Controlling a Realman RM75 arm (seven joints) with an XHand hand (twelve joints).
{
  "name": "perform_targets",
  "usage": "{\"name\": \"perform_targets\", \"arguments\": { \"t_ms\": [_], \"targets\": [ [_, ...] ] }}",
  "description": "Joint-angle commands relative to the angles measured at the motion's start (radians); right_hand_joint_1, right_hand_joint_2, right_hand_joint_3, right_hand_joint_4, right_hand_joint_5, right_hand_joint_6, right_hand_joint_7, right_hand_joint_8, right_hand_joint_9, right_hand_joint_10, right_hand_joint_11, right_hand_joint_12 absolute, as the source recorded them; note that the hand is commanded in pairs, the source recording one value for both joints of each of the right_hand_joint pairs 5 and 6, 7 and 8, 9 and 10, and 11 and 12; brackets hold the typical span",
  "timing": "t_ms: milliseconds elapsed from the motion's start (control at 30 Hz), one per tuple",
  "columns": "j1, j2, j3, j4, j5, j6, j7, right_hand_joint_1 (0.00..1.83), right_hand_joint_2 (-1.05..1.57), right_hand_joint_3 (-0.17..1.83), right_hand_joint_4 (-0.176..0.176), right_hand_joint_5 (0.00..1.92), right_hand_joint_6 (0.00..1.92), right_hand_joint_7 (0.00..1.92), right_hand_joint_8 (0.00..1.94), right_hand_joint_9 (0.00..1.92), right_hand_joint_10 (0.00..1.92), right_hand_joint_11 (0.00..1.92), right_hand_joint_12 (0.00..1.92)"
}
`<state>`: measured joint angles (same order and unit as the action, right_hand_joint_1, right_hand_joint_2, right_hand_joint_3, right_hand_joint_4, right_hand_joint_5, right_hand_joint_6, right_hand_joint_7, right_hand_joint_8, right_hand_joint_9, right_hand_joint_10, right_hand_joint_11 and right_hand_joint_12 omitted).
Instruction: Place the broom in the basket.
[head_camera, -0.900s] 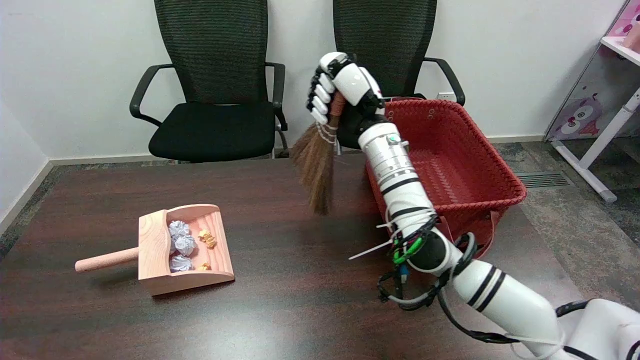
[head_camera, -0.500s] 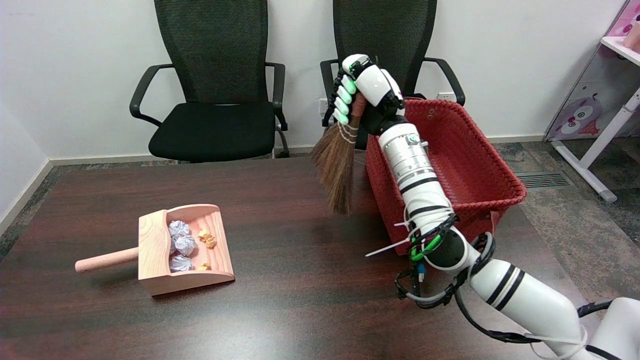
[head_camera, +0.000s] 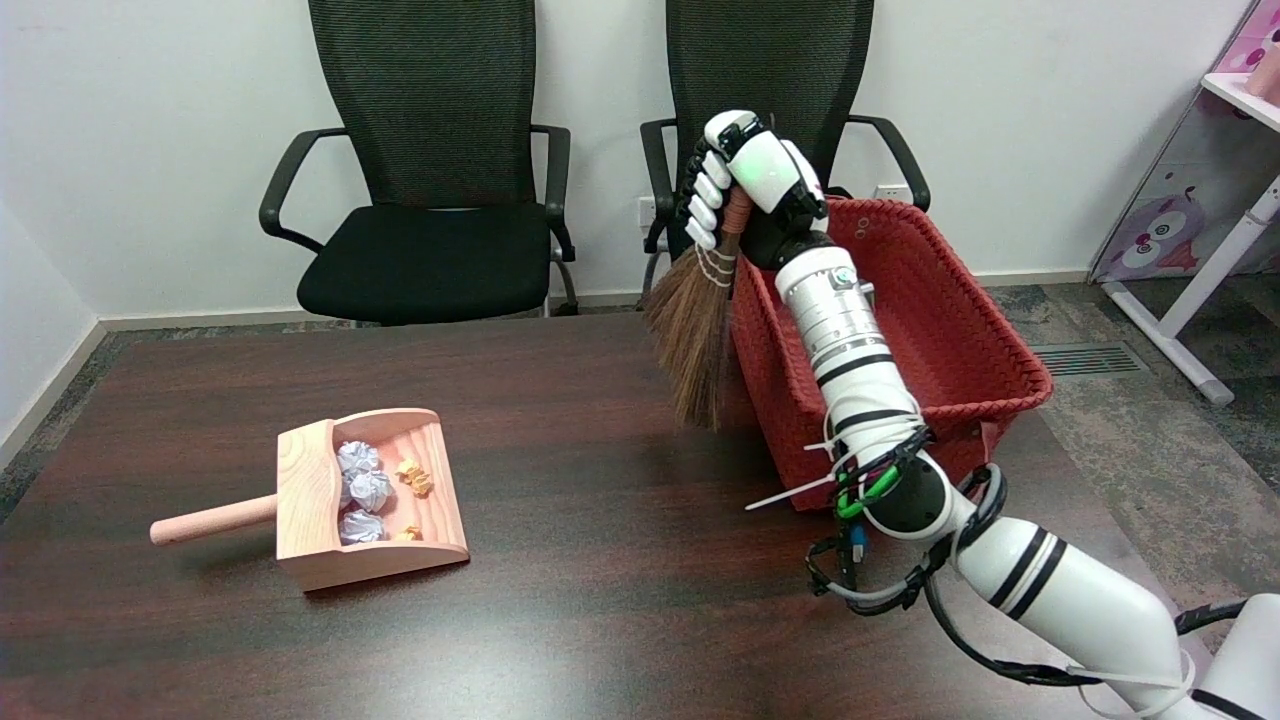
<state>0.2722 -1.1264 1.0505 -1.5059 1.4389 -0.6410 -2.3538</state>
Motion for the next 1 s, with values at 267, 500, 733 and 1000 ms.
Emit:
{"name": "perform_targets", "arguments": {
  "t_ms": [267, 500, 733, 1000],
  "targets": [
    [0.098, 0.118, 0.156, -0.285, 0.17, 0.163, -0.01, 0.72, 1.49, 1.72, 0.031, 1.92, 1.92, 1.92, 1.92, 1.92, 1.92, 1.92, 1.92],
    [0.159, 0.332, 0.158, -0.371, 0.337, 0.086, -0.014, 0.71, 1.53, 1.7, 0.037, 1.92, 1.92, 1.92, 1.92, 1.92, 1.92, 1.92, 1.92],
    [0.078, 0.457, 0.217, -0.396, 0.44, -0.039, -0.168, 0.71, 1.54, 1.7, 0.039, 1.92, 1.92, 1.92, 1.92, 1.92, 1.92, 1.92, 1.92],
    [-0.153, 0.484, 0.401, -0.383, 0.434, -0.08, -0.196, 0.74, 1.5, 1.7, 0.034, 1.92, 1.92, 1.92, 1.92, 1.92, 1.92, 1.92, 1.92]
  ]
}}
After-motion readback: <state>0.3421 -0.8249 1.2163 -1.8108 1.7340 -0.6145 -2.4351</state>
